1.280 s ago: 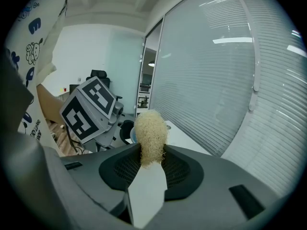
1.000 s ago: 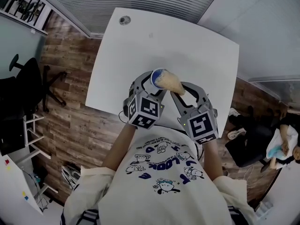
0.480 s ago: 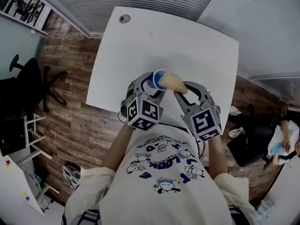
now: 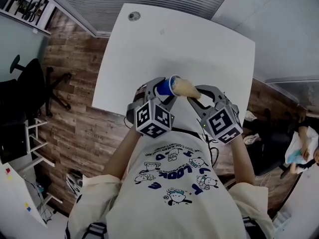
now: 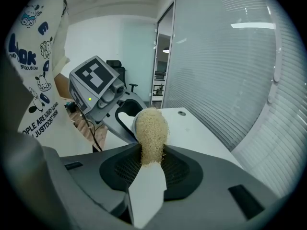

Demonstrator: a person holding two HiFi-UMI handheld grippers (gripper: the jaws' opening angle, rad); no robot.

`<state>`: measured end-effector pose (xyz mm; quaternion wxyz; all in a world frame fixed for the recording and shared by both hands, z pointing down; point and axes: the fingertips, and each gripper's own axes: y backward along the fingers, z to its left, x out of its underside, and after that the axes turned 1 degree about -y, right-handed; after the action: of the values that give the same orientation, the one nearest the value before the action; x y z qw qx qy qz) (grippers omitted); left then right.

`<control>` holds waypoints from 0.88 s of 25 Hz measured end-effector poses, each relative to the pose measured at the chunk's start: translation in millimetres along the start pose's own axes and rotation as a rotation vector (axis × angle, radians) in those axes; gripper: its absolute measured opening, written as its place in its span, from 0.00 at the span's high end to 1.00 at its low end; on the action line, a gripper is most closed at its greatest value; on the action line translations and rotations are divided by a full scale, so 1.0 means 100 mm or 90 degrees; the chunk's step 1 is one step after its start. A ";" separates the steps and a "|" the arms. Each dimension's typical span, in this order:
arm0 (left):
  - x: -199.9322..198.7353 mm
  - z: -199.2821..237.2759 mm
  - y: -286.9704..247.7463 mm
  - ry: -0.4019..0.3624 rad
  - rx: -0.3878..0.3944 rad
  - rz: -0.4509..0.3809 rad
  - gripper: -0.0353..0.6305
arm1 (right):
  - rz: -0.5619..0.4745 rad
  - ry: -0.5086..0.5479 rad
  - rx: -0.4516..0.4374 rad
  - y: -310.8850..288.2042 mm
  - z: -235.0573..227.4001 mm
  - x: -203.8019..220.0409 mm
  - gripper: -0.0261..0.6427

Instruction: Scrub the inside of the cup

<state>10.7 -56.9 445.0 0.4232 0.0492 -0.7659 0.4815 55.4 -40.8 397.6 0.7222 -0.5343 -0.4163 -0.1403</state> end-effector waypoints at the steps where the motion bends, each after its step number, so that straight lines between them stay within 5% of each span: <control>1: 0.00 -0.02 0.01 -0.008 0.002 0.001 0.50 | 0.007 0.000 -0.006 0.00 0.01 0.02 0.77; 11: -0.09 -0.06 0.09 -0.063 0.001 -0.019 0.50 | 0.015 -0.073 -0.070 0.05 0.01 0.06 0.78; 22: -0.09 0.20 0.06 -0.201 -0.045 0.007 0.50 | 0.070 -0.131 -0.127 -0.21 -0.12 0.04 0.78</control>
<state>1.4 -72.8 431.2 0.2960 0.1051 -0.8397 0.4429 49.4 -58.4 413.9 0.6259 -0.6368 -0.4420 -0.0855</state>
